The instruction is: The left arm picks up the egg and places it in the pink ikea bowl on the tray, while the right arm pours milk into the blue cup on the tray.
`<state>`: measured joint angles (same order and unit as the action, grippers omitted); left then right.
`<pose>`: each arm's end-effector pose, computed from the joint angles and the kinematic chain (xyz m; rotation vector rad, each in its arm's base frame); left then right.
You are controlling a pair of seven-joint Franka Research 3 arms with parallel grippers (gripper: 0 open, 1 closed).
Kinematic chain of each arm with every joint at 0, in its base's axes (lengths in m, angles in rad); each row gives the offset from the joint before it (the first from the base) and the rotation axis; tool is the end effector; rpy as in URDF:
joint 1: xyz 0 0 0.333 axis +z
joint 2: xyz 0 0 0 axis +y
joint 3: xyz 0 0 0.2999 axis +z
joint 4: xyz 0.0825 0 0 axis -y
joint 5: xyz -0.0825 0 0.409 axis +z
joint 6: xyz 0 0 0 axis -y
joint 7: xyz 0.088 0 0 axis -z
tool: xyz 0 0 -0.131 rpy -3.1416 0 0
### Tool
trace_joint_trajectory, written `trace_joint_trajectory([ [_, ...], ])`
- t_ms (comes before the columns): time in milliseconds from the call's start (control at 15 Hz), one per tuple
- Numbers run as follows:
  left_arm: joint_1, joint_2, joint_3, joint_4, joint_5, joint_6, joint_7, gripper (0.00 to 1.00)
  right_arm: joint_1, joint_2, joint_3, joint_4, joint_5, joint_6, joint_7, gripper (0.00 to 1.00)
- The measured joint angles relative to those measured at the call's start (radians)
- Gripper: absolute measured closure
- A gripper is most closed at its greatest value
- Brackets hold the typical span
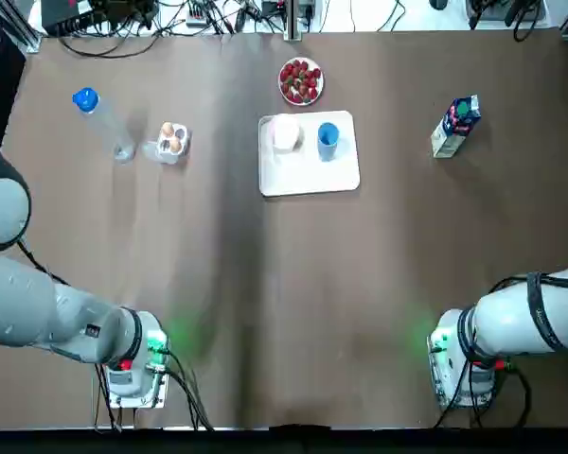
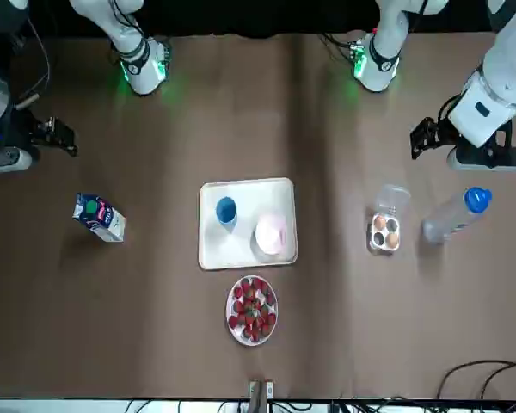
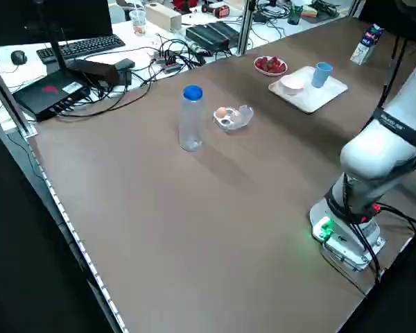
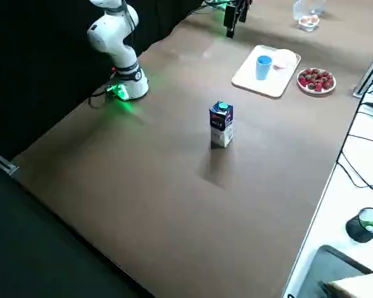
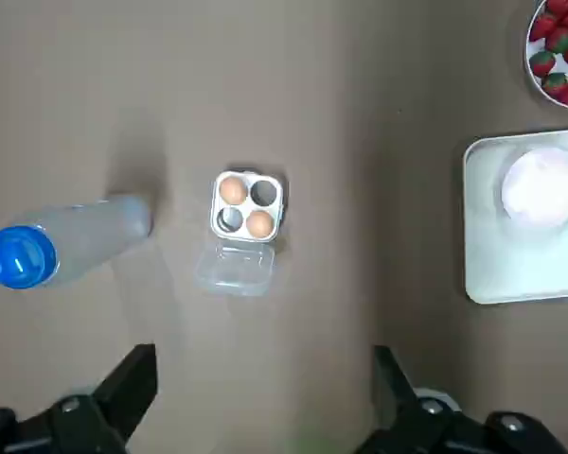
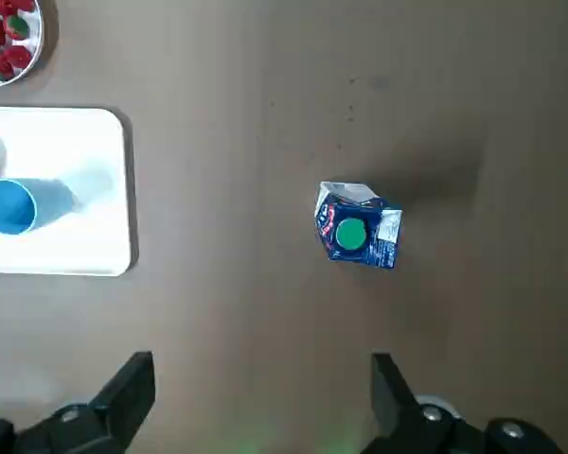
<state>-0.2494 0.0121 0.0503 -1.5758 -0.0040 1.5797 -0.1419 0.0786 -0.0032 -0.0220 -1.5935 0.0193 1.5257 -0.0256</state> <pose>0.5717 -0.1160 0.5757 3.1383 -0.0897 -0.0136 0.5704 0.0349 0.5713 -3.1189 -0.1287 0.1013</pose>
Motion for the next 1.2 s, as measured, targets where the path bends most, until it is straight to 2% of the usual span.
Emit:
trace_joint_trajectory([
  [400,0.002,0.003,0.002,-0.004,0.000,-0.014,0.005,0.00,0.005,0.000,0.008,0.000,0.000,0.000,-0.002,0.00],
  [600,0.048,0.070,0.005,-0.058,0.000,-0.008,0.024,0.00,0.005,0.000,0.010,0.000,-0.001,0.000,-0.009,0.00],
  [733,0.061,0.138,0.006,-0.093,0.000,0.079,0.036,0.00,0.003,0.000,0.009,0.000,-0.002,0.001,-0.081,0.00],
  [933,0.059,0.239,0.004,-0.162,0.000,0.267,0.037,0.00,-0.006,0.002,0.002,0.000,-0.002,0.001,-0.265,0.00],
  [1200,0.058,0.323,0.004,-0.275,0.037,0.479,0.042,0.00,-0.062,0.027,-0.002,-0.001,-0.001,0.004,-0.491,0.00],
])
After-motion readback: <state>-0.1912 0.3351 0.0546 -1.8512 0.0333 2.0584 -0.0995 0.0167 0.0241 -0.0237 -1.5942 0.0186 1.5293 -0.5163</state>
